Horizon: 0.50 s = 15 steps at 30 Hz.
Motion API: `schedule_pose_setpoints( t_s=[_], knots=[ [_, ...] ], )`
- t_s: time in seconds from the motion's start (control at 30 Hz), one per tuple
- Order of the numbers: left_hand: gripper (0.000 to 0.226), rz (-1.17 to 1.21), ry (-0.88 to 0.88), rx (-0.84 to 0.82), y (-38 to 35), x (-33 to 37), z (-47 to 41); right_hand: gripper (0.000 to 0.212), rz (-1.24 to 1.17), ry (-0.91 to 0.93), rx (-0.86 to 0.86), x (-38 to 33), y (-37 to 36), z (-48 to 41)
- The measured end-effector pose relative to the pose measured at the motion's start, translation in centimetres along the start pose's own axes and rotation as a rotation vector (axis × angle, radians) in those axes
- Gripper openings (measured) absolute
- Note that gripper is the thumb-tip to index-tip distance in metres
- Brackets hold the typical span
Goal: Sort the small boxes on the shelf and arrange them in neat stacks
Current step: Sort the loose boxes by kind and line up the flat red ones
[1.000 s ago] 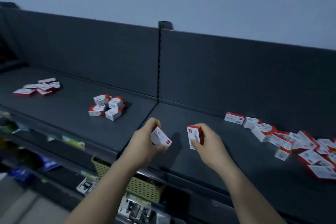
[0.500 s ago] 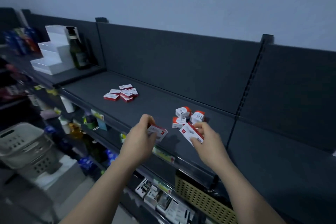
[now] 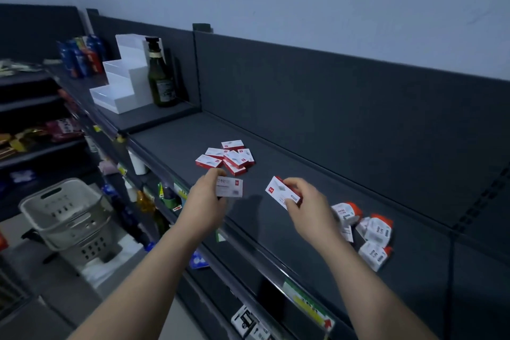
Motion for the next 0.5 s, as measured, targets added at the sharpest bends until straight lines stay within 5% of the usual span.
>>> schedule_pose_setpoints(
  t_s=[0.5],
  knots=[
    [0.04, 0.007, 0.014, 0.098, -0.6, -6.5, -14.8, 0.037, 0.057, -0.093, 0.026, -0.9, -7.9, -13.5]
  ],
)
Point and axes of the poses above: each hand's wrist, its own z-axis away from the middle knuckle, its own y-axis out of the back of the hand, x = y × z, the point moved 2 cm from there along -z, towards the middle knuckle, and after that the axes turned 2 degrees about x, right-handed, at the moved point
